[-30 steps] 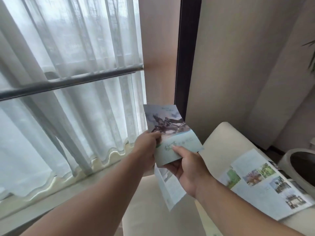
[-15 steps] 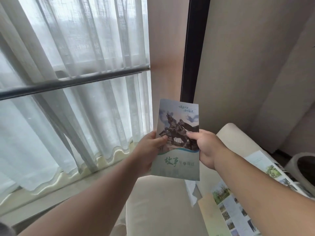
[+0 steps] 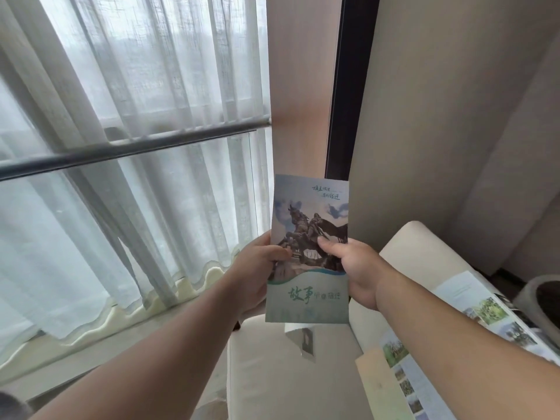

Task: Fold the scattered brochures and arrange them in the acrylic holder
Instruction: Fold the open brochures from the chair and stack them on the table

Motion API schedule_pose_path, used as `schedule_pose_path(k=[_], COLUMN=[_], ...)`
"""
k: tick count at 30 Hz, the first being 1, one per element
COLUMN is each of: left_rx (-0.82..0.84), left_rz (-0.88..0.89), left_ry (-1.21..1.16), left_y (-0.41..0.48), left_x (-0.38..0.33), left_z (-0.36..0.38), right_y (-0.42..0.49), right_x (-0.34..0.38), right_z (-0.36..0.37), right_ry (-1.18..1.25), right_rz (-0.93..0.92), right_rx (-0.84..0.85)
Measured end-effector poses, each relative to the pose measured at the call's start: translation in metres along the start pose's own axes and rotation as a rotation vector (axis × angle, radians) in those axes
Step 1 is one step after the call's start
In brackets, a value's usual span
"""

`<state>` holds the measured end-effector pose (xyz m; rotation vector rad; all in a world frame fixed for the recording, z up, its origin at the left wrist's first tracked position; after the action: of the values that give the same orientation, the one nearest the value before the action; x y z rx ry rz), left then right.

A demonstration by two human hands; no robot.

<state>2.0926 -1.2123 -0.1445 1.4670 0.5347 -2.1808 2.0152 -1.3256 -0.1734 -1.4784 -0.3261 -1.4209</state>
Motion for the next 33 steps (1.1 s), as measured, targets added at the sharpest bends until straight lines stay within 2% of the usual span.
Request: schedule_pose_path(k=[4,7,12,15,17,22,24,27,30,33], left_rx=[-0.097,-0.195,-0.216,-0.212,-0.205,-0.157,-0.153,-0.142,-0.182,-0.113], left_rz=[0.035,0.071,-0.029,-0.027,-0.018,-0.042,-0.047,-0.018,0.035,0.041], left_ry=[0.135,0.209,0.025,-0.014,-0.010,-0.030,-0.024,-0.008,0.038,0.020], left_y=[0.003,0.006,0.007,0.009,0.009,0.009,0.008,0.008,0.009,0.009], left_x=[-0.001,-0.003,0.011,0.012,0.011,0.016,0.018,0.013,0.006,0.004], left_z=[-0.012,-0.023,-0.023,-0.021,-0.020,-0.018,-0.018,-0.014,-0.017,-0.008], right_y=[0.002,0.000,-0.007,-0.011,-0.015,-0.022,-0.021,-0.016,-0.009,-0.004], right_x=[0.011,0.021,0.025,0.022,0.023,0.025,0.025,0.025,0.026,0.024], right_z=[-0.010,-0.007,0.005,0.007,0.009,0.026,0.028,0.021,0.007,-0.005], right_ry=[0.023,0.030,-0.025,-0.021,-0.005,-0.033,-0.065,-0.075,-0.125,-0.094], right_rz=[-0.101,-0.183,-0.236,-0.240,-0.230,-0.163,-0.164,-0.193,-0.251,-0.268], right_rx=[-0.126,-0.129,-0.090,-0.079,-0.040,0.191,0.208,0.136,-0.013,-0.107])
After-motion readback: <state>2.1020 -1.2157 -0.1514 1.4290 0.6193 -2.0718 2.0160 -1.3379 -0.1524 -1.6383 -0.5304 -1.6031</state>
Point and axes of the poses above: each hand's wrist, its own y-axis towards the middle knuckle, its own z-axis out of the palm, x = y × z, the point moved 10 cm from there along y, towards the middle knuckle, and after that the axes turned 7 degrees about z, right-handed, at the moved point
